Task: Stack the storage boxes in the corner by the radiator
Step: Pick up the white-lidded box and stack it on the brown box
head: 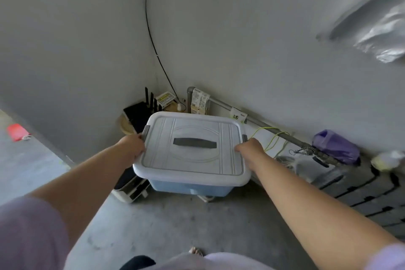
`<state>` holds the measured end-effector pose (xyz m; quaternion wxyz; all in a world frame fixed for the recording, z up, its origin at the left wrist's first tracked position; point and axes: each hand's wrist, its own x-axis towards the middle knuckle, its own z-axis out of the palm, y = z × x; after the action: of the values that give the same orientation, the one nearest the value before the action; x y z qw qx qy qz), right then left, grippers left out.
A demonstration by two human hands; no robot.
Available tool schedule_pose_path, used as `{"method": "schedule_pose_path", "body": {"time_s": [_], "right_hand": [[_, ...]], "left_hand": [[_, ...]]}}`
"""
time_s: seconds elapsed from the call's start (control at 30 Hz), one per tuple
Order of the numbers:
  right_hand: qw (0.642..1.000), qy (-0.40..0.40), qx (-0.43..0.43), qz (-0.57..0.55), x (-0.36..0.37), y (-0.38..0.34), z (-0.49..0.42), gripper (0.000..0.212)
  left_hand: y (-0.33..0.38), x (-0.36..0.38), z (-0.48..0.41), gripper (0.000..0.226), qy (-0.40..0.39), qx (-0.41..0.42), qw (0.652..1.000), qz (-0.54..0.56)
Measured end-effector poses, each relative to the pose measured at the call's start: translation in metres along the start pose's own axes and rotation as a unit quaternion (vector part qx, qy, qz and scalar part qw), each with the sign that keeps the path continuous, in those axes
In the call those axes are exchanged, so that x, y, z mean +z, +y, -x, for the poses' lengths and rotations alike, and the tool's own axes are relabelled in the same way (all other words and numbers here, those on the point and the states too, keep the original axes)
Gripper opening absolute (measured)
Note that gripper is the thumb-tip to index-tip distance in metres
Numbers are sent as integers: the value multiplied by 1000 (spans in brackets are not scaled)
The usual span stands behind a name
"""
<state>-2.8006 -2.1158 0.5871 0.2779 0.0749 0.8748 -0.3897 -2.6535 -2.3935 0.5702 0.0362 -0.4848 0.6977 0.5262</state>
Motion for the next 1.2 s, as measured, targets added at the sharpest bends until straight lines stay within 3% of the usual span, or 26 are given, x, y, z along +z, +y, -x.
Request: {"method": "schedule_pose_path", "body": {"time_s": [0.27, 0.43, 0.57, 0.77, 1.07, 1.2], "right_hand": [[990, 21, 63, -124, 14, -28, -65, 52], [972, 64, 135, -181, 41, -32, -93, 63], [951, 101, 181, -230, 59, -27, -116, 58], [920, 122, 229, -295, 89, -7, -155, 47], [887, 108, 249, -374, 123, 38, -223, 61], [881, 107, 253, -385, 135, 60, -245, 55]], "left_hand": [[68, 17, -100, 63, -64, 26, 989, -131], [101, 35, -184, 66, -155, 8, 981, -118], [112, 53, -230, 57, -215, -12, 970, -116], [98, 88, -290, 61, -255, -24, 957, -133], [47, 147, -350, 65, -279, -64, 953, -100], [27, 163, -367, 67, -277, -64, 953, -101]]}}
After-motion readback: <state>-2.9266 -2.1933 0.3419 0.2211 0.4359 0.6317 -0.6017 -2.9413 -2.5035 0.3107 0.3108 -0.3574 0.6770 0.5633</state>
